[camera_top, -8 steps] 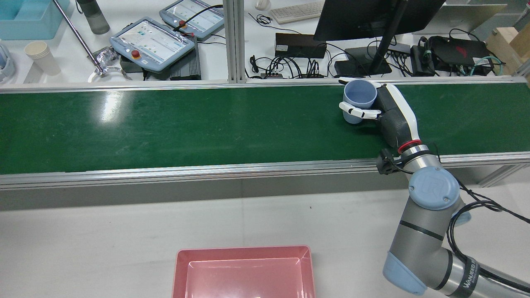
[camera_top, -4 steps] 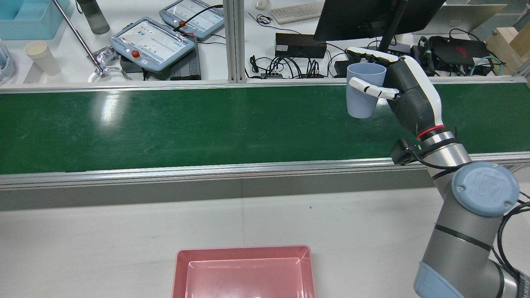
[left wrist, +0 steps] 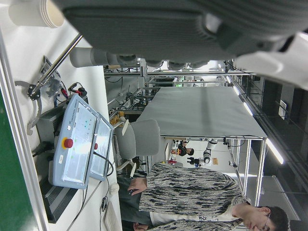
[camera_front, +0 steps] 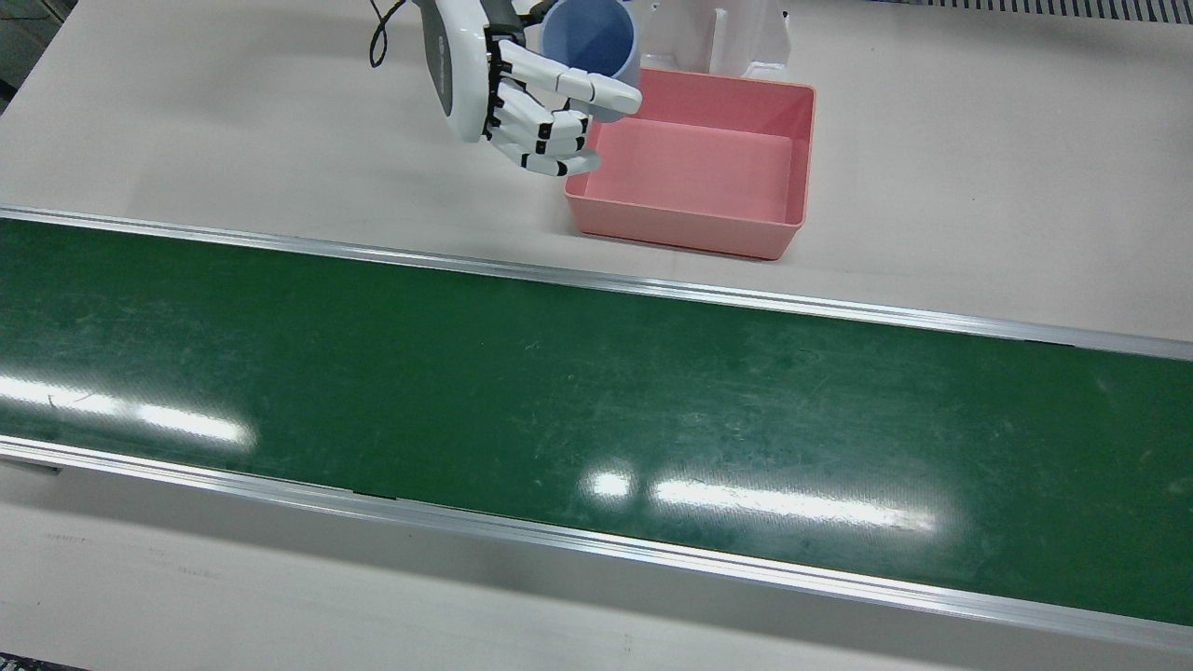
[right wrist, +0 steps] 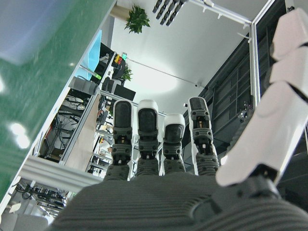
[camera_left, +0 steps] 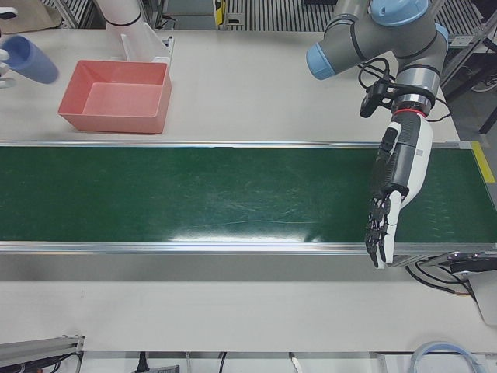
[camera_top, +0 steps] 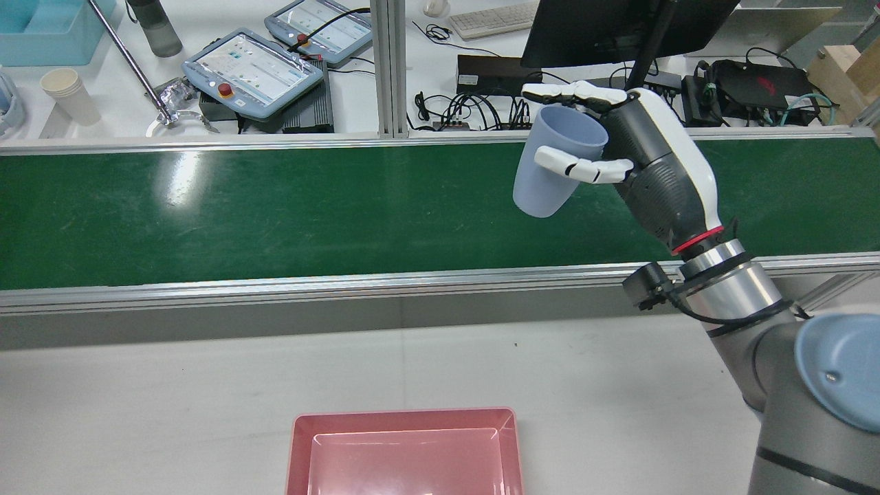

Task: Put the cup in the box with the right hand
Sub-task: 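Lift the cup off the belt and lower it into the pink tray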

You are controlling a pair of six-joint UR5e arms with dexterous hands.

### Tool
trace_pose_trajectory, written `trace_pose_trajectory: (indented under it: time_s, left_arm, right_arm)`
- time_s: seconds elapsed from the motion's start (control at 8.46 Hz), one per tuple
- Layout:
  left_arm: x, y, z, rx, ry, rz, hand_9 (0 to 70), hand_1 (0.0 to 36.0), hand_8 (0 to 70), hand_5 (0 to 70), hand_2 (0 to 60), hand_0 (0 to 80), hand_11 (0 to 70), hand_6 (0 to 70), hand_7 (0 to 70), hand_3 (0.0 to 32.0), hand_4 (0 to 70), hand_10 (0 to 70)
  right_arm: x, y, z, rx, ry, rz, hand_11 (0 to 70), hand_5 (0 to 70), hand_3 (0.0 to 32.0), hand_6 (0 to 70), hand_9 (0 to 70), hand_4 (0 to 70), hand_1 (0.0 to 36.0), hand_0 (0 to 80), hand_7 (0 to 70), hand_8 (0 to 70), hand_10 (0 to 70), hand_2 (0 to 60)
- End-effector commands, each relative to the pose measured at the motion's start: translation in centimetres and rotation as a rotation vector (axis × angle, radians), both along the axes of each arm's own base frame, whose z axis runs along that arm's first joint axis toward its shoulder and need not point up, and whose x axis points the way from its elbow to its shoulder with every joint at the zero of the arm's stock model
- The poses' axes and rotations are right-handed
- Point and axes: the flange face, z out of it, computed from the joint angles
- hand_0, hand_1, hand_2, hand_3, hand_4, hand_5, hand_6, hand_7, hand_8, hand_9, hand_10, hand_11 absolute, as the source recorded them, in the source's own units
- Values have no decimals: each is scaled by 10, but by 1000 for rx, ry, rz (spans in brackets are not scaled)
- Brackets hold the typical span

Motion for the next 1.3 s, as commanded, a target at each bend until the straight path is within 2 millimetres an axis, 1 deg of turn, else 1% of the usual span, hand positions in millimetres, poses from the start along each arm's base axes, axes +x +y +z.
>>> trace_pose_trajectory:
  time_s: [0.0, 0.12, 0.24, 0.35, 0.47, 0.59, 0.71, 0.83, 0.95, 1.06, 1.18]
  left_arm:
    - [0, 0, 0, 0, 0, 0, 0, 0, 0, 0, 0, 0, 0, 0, 0, 0, 0, 0]
    - [0, 0, 0, 0, 0, 0, 0, 0, 0, 0, 0, 0, 0, 0, 0, 0, 0, 0]
    - [0, 0, 0, 0, 0, 0, 0, 0, 0, 0, 0, 0, 0, 0, 0, 0, 0, 0]
    - [0, 0, 0, 0, 0, 0, 0, 0, 0, 0, 0, 0, 0, 0, 0, 0, 0, 0]
    - [0, 0, 0, 0, 0, 0, 0, 0, 0, 0, 0, 0, 0, 0, 0, 0, 0, 0]
    - [0, 0, 0, 0, 0, 0, 0, 0, 0, 0, 0, 0, 0, 0, 0, 0, 0, 0]
    - [0, 0, 0, 0, 0, 0, 0, 0, 0, 0, 0, 0, 0, 0, 0, 0, 0, 0]
    - [0, 0, 0, 0, 0, 0, 0, 0, 0, 0, 0, 0, 0, 0, 0, 0, 0, 0]
    - [0, 0, 0, 0, 0, 0, 0, 0, 0, 0, 0, 0, 0, 0, 0, 0, 0, 0]
    - [0, 0, 0, 0, 0, 0, 0, 0, 0, 0, 0, 0, 0, 0, 0, 0, 0, 0]
    - [0, 0, 0, 0, 0, 0, 0, 0, 0, 0, 0, 0, 0, 0, 0, 0, 0, 0]
  right_arm:
    - [-56, 63, -5, 68, 80, -89, 393, 72, 0, 289, 588, 176, 93, 437, 700, 342, 268, 143]
    - [-63, 65, -2, 69, 89, -96, 395, 71, 0, 282, 582, 170, 89, 437, 700, 335, 269, 124]
    - [-63, 65, -2, 68, 89, -98, 384, 70, 0, 274, 571, 170, 89, 444, 700, 324, 261, 107]
    - [-59, 65, -2, 65, 78, -99, 358, 67, 0, 263, 555, 195, 90, 451, 700, 309, 243, 94]
    - [-52, 59, -1, 57, 59, -94, 213, 48, 0, 183, 406, 210, 94, 460, 700, 199, 143, 37]
    - [-31, 42, 3, 35, 13, -75, 45, 26, 0, 88, 162, 131, 75, 458, 372, 62, 26, 0]
    - [-3, 12, 8, 10, -38, -28, 0, 13, 0, 48, 55, 136, 81, 444, 210, 2, 0, 0]
    - [25, -15, 23, -21, -66, 19, 0, 7, 0, 45, 44, 171, 79, 430, 203, 0, 0, 12]
    - [55, -42, 34, -43, -88, 78, 0, 4, 0, 52, 57, 212, 79, 423, 246, 0, 0, 37]
    - [87, -65, 47, -60, -103, 135, 0, 2, 0, 58, 70, 233, 75, 412, 279, 4, 0, 54]
    - [123, -84, 66, -90, -96, 200, 0, 0, 0, 68, 93, 272, 69, 395, 333, 17, 0, 88]
